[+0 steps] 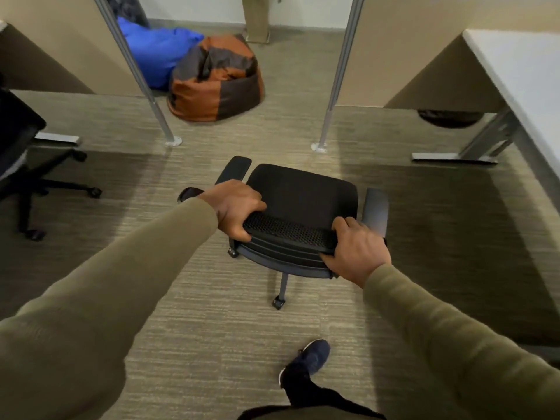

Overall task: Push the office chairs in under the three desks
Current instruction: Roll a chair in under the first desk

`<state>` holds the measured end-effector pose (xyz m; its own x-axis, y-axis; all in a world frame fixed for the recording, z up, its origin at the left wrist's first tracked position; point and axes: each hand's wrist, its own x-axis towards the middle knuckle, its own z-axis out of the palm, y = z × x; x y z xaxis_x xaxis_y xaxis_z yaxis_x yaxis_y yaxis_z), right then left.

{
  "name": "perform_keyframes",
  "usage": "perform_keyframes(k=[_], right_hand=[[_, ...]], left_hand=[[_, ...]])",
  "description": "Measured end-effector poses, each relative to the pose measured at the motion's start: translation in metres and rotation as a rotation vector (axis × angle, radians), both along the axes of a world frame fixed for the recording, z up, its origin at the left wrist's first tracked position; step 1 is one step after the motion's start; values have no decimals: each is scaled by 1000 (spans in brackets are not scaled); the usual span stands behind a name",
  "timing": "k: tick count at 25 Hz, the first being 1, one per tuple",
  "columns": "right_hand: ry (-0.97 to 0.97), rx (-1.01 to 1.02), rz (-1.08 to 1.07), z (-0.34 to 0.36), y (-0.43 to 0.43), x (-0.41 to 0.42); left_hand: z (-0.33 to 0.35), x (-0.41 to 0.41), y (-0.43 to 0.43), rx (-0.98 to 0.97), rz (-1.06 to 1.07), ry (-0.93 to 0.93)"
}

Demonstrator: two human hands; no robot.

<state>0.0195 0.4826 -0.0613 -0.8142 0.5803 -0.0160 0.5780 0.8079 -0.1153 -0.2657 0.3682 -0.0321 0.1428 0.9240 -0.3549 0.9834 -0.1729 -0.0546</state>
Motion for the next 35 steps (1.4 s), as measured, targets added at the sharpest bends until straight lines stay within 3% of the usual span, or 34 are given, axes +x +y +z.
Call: perform_keyframes(k=[9, 19, 21, 29, 35], right_hand=[[-23, 6, -138, 0, 130, 3], [-6, 74, -481, 1, 297, 3], [-19, 53, -504, 1, 315, 9], [-29, 122, -852, 4, 421, 30], [-45, 101, -957, 5, 490, 69]], left_hand=[[-3, -13, 174, -3, -90, -51], [-1, -25, 430, 46, -427, -108], [-2, -17, 455, 32, -447, -193], [-2, 21, 612, 17, -606, -235], [-4, 65, 694, 50, -684, -257]])
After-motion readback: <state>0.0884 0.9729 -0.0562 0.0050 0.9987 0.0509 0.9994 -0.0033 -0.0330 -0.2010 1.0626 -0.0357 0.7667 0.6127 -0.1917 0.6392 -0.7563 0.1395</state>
